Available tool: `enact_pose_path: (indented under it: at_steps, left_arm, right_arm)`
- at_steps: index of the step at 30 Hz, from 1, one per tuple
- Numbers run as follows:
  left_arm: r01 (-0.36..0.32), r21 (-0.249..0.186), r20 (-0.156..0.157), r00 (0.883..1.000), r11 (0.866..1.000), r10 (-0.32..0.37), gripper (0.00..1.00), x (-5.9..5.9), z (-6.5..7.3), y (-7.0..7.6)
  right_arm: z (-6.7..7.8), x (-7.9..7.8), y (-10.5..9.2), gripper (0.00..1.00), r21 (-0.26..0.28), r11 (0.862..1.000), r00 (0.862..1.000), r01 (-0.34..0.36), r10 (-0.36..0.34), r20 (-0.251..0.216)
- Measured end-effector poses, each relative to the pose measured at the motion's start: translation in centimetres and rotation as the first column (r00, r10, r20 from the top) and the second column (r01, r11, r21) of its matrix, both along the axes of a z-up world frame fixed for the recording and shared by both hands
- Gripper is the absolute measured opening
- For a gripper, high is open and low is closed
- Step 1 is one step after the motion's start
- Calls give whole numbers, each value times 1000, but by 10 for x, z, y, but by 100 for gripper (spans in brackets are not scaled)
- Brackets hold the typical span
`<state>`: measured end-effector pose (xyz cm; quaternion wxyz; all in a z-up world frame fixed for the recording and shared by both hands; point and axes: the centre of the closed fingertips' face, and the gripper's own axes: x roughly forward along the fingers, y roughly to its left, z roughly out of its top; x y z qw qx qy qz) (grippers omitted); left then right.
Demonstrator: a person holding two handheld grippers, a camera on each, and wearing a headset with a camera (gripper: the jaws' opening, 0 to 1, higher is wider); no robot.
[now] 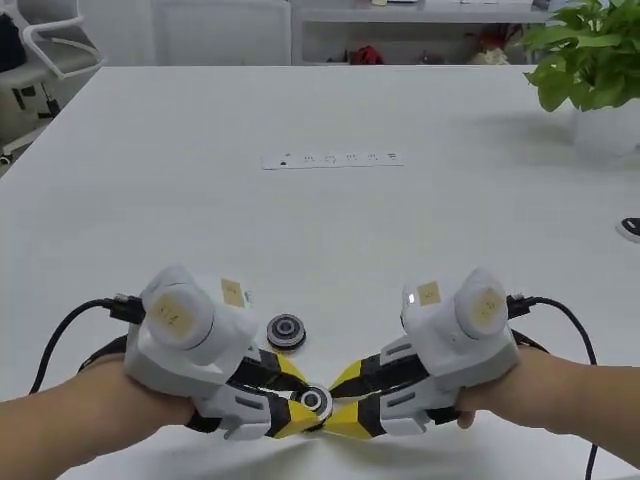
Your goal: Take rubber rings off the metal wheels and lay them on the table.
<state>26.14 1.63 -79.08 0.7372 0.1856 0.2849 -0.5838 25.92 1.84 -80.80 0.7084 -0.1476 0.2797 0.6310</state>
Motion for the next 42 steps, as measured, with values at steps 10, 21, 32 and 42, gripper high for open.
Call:
enact_pose_path:
  at_steps: [10, 21, 32, 42]
  left_arm:
    - [19, 25, 60, 998, 1000, -21, 14, 1, -1, 1]
    - [12, 21, 80, 997, 1000, -13, 14, 1, -2, 1]
    - [15, 18, 94, 995, 1000, -16, 13, 2, -2, 1]
    - [10, 12, 108, 994, 1000, -12, 13, 1, -2, 1]
  right_arm:
    - [0, 1, -1, 15, 9, 1000, 1000, 6, -5, -15]
    - [0, 0, -3, 13, 8, 1000, 999, 15, -14, -33]
    - [-1, 0, -4, 11, 15, 1000, 998, 26, -25, -60]
    - [-1, 1, -5, 6, 22, 999, 996, 37, -35, -81]
